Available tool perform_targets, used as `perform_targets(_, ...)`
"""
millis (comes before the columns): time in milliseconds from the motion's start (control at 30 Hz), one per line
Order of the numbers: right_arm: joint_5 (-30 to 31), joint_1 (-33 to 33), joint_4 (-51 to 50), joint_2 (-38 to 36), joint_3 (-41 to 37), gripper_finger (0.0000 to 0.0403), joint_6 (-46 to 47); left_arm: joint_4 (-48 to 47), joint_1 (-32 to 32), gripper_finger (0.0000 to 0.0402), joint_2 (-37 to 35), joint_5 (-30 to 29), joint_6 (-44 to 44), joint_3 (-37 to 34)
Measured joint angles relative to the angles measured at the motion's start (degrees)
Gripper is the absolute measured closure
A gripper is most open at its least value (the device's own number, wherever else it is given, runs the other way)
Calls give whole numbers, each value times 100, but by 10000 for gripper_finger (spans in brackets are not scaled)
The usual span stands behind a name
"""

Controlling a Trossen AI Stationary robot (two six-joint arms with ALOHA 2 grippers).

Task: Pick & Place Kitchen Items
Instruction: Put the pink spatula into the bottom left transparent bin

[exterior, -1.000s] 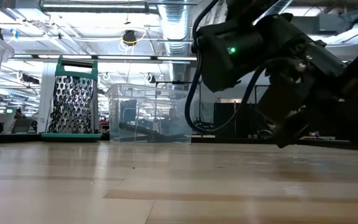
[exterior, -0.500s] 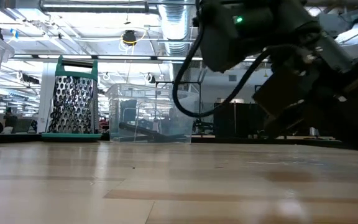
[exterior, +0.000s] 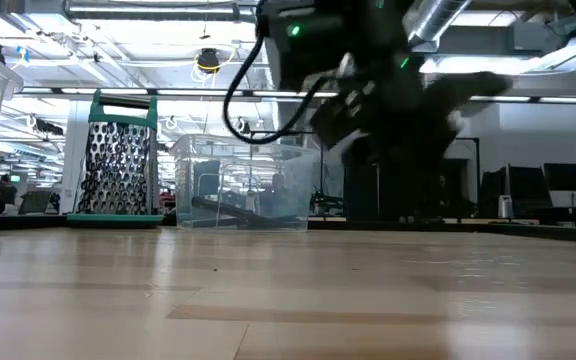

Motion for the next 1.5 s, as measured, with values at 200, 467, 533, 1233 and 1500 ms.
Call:
perform_targets(200,-1138,324,-528,-11,-87,403,-226,-2,0,270,0,-2,-15,0)
perform_targets(467,-1815,1000,-327,-33,-501,403,-204,-26,0,270,0,0,0,0)
perform_targets(533,-1829,1084,-242,-36,-601,403,-199,-26,0,270,0,0,0,0)
perform_targets(1233,-1073,1242,904,-83,-1645,403,-80,-26,0,270,2,0,-117,0)
perform_targets(1500,119,693,694,-57,-1276,403,-548,-24,0,270,2,-92,-122,0)
